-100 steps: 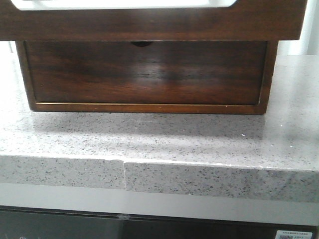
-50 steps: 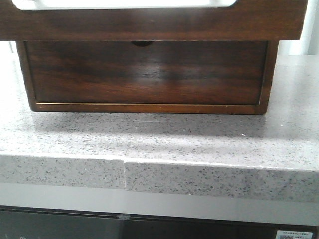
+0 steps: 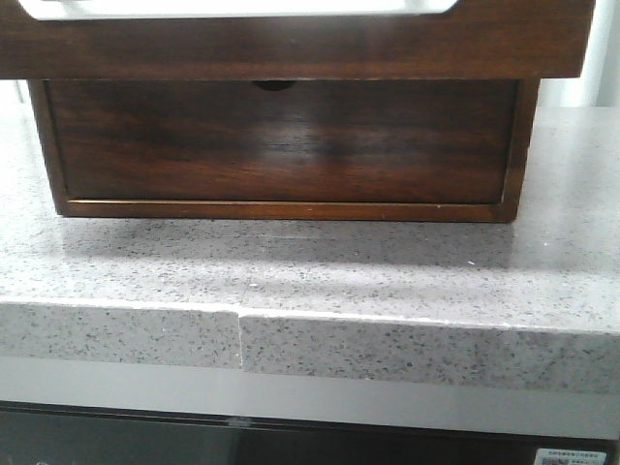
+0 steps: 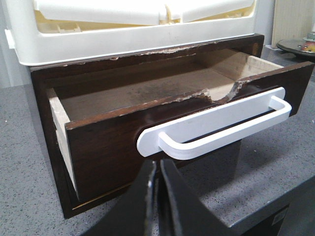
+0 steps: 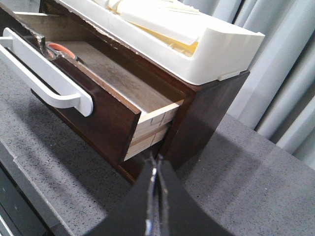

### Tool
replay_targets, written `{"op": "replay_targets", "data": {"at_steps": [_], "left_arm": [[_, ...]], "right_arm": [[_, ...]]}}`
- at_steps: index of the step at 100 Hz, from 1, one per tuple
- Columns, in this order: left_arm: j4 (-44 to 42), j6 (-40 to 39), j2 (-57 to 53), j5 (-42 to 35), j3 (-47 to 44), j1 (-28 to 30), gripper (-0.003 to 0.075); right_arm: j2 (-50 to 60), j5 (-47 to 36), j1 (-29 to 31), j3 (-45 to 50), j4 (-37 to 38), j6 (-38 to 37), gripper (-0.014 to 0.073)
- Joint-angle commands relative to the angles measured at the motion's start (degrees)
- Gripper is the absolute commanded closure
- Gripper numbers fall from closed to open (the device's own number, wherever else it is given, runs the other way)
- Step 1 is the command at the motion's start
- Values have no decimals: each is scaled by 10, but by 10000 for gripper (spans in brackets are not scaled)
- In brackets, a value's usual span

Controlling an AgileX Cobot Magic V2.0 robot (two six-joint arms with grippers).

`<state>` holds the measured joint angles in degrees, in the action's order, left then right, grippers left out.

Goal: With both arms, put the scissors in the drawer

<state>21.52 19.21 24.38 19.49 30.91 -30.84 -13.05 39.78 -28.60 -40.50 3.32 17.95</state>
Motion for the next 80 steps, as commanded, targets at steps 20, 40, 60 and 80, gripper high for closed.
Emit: {"op": "replay_targets", "data": {"at_steps": [20, 40, 60, 80], "left_arm": [[12, -2, 4, -45, 15, -3, 740], [12, -2, 4, -45, 15, -3, 740], [-47, 8, -2, -63, 3, -2, 740], [-136, 17, -69, -301, -139, 63, 740]], "right_arm": [[-8, -47, 3, -13, 9, -3, 639], [-8, -47, 3, -13, 9, -3, 639], [-8, -47, 3, -13, 9, -3, 639], [-8, -48, 3, -13, 9, -3, 639]]}}
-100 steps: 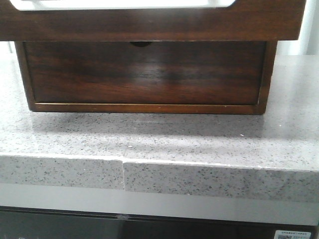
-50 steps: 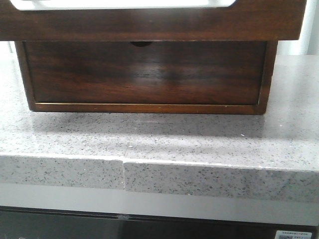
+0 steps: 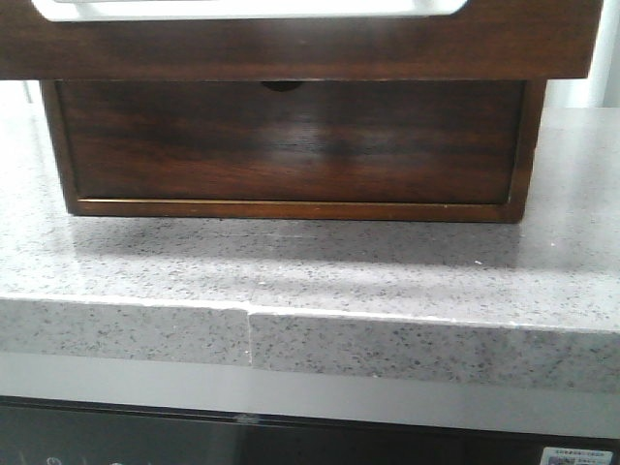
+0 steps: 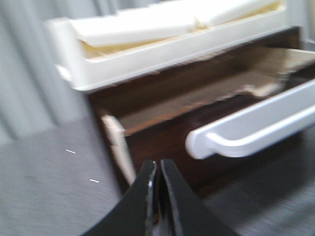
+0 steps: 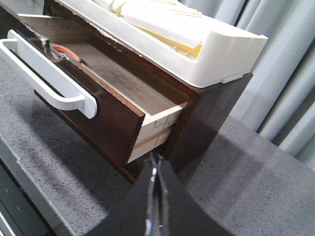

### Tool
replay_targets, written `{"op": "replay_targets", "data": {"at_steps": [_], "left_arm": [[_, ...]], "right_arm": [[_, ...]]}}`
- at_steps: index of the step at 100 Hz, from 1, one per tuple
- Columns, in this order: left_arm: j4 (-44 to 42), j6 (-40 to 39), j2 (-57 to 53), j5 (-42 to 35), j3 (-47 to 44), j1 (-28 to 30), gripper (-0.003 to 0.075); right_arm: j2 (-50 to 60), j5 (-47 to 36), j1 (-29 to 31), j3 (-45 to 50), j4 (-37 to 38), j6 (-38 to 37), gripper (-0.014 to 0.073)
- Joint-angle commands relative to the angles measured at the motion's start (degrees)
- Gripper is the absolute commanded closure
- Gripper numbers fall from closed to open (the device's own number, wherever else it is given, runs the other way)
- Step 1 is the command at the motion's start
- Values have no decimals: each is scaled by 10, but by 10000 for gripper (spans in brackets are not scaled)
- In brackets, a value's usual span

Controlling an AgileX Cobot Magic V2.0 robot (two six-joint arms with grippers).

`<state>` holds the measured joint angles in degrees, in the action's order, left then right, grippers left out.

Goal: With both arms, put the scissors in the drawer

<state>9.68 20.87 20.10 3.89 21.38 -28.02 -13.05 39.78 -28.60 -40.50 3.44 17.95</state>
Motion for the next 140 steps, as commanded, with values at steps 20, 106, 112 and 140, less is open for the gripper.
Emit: {"op": "replay_targets", "data": {"at_steps": [20, 106, 112, 140], "left_arm": [[-34, -79, -142, -134, -180, 154, 740], [-59, -269, -222, 131, -223, 220, 740], [-59, -269, -222, 131, -223, 220, 740], [-59, -269, -222, 131, -223, 220, 740]], "right_arm": [[-8, -48, 3, -13, 7, -3, 639], [-8, -48, 3, -13, 7, -3, 639], [-8, -48, 3, -13, 7, -3, 639], [-8, -48, 3, -13, 7, -3, 639]]}}
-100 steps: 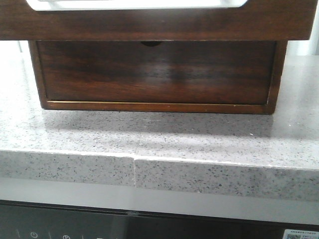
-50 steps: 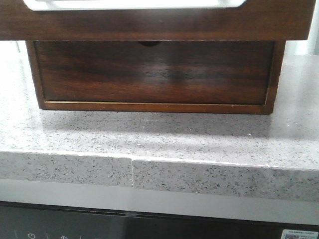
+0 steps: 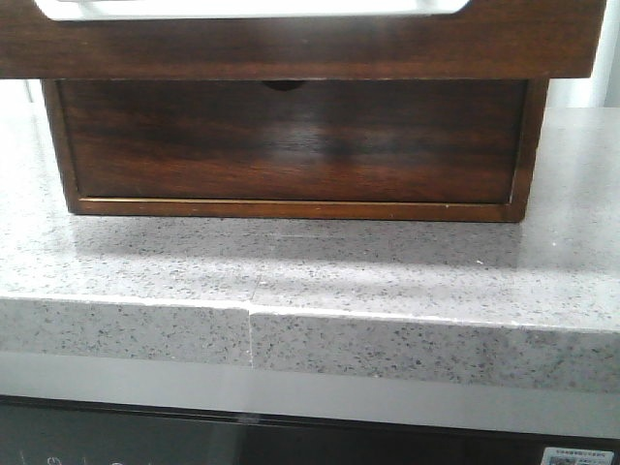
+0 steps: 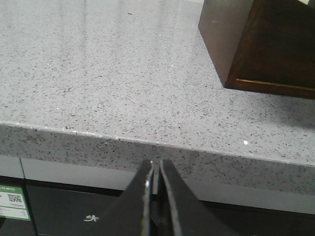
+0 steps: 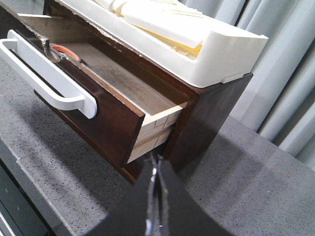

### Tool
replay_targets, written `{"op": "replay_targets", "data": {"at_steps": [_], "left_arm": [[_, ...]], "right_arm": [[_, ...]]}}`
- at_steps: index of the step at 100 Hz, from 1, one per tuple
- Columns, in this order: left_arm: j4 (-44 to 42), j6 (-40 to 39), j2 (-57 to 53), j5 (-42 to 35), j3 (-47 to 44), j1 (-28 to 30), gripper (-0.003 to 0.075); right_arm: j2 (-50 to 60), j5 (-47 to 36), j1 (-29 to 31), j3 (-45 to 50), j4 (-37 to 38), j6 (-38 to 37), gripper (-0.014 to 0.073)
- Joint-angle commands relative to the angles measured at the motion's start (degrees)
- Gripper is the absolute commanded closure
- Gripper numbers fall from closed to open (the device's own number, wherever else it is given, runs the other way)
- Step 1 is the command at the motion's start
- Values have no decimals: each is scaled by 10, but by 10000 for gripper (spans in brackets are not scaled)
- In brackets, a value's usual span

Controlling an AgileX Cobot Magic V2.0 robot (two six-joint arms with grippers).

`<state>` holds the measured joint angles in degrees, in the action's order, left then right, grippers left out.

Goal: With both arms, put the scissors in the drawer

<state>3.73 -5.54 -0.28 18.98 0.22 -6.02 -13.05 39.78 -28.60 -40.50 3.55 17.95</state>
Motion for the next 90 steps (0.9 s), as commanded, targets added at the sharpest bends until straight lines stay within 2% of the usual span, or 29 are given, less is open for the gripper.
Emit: {"op": "replay_targets", "data": {"at_steps": [1, 16, 26, 38, 47, 52, 60, 68, 73, 90], "left_arm": [[1, -5, -18, -20, -11, 0, 740], [1, -5, -18, -20, -11, 0, 740], [1, -5, -18, -20, -11, 0, 740], [1, -5, -18, -20, -11, 0, 740], [1, -5, -18, -20, -11, 0, 740], [1, -5, -18, -20, -11, 0, 740], [1, -5, -18, -20, -11, 0, 740], [1, -5, -18, -20, -11, 0, 740], [1, -5, -18, -20, -11, 0, 740], [1, -5, -18, -20, -11, 0, 740]], "right_arm": [[-8, -48, 3, -13, 6, -3, 639], [-5, -48, 8, -5, 9, -3, 639], [14, -83, 59, 38, 19, -14, 639], [51, -208, 162, 142, 10, -54, 639], [77, -320, 233, 250, -32, -73, 639], [88, -398, 260, 309, -41, -82, 639], [108, -466, 284, 390, -41, -107, 639], [131, -462, 288, 432, -41, -130, 639], [147, -381, 288, 427, -36, -130, 639], [151, -291, 288, 430, -19, -130, 639]]}}
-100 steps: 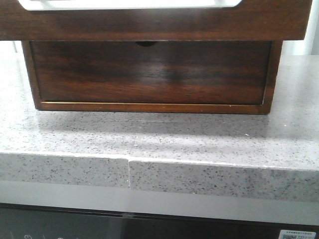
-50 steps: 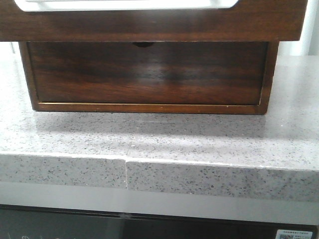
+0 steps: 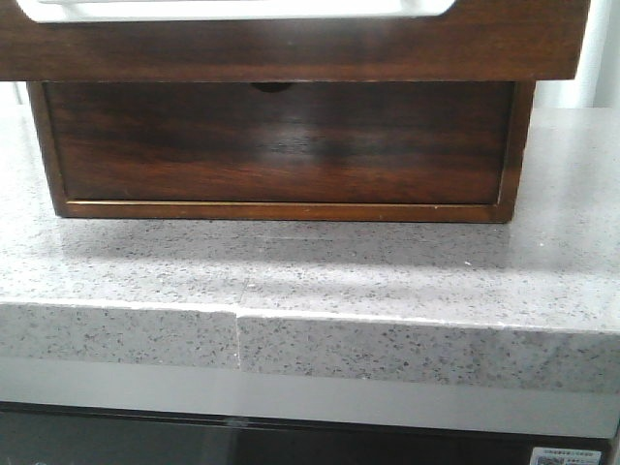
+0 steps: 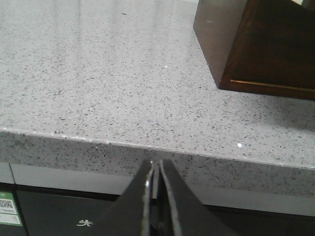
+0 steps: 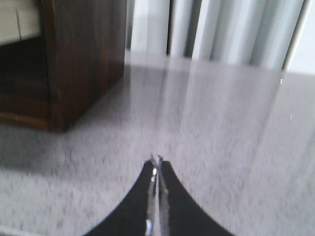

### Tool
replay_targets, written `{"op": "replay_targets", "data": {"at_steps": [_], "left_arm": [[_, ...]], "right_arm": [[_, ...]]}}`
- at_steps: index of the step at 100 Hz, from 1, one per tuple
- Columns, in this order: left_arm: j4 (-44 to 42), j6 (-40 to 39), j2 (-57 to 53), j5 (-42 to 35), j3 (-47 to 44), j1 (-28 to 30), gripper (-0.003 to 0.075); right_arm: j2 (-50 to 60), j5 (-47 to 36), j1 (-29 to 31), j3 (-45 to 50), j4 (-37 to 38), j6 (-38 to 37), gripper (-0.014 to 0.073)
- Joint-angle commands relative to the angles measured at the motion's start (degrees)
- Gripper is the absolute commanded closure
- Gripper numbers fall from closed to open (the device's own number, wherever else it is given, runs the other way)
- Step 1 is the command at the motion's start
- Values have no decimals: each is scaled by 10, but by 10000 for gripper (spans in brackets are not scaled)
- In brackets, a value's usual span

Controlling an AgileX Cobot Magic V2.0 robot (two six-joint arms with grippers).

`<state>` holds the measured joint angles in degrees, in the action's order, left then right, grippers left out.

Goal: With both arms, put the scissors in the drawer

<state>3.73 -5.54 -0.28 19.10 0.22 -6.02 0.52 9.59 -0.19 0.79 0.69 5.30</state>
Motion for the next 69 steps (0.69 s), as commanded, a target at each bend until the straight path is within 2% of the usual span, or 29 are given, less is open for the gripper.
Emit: {"op": "replay_targets", "data": {"at_steps": [1, 11, 69], "left_arm": [[1, -5, -18, -21, -11, 0, 740], [1, -5, -18, -21, -11, 0, 740], [1, -5, -18, -21, -11, 0, 740]], "right_arm": [[16, 15, 4, 17, 9, -3, 639], [16, 92, 4, 17, 9, -3, 639], [16, 81, 4, 17, 9, -3, 639]]}}
